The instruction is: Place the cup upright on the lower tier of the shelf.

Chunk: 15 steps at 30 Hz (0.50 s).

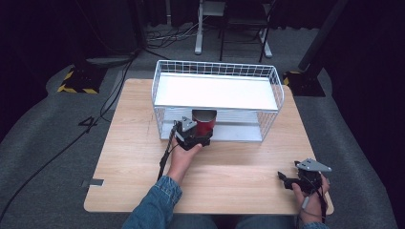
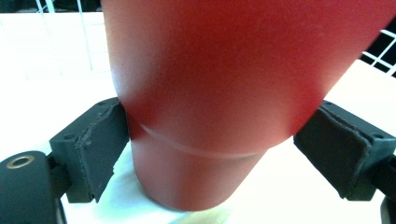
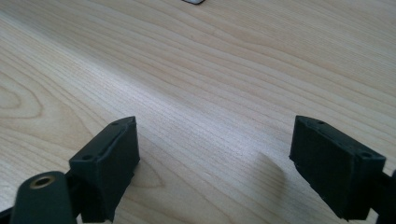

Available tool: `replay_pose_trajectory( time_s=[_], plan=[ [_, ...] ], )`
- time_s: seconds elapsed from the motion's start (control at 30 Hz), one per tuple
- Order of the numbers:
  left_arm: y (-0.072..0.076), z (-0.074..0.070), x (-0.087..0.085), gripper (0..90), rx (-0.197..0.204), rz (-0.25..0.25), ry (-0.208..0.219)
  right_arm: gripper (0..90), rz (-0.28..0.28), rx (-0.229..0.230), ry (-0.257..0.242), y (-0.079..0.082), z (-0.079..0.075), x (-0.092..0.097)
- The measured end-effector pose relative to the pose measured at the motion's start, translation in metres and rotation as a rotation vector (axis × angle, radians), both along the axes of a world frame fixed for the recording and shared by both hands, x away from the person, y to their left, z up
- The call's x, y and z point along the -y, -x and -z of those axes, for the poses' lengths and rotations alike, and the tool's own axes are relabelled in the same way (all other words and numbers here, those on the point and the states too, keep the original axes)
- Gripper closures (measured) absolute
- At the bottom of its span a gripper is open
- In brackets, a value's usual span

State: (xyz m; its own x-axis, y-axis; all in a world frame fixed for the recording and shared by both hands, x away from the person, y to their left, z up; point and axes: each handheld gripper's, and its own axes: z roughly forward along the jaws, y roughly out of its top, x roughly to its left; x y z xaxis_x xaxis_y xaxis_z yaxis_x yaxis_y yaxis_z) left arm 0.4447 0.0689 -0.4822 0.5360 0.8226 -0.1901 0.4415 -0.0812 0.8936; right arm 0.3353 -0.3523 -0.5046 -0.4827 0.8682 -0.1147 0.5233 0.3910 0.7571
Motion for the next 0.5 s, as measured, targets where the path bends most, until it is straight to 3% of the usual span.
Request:
replay_pose_trajectory(
  time_s=[0.23, 0.5],
  plan=[
    [0.01, -0.007, -0.007, 14.8, 0.007, 0.017, 0.002, 16.0, 0.0, -0.001, -0.001, 0.0, 0.0, 0.0],
    [0.025, -0.018, -0.021, 14.9, 0.028, 0.078, -0.013, 16.0, 0.0, 0.0, 0.0, 0.0, 0.0, 0.0]
  ],
)
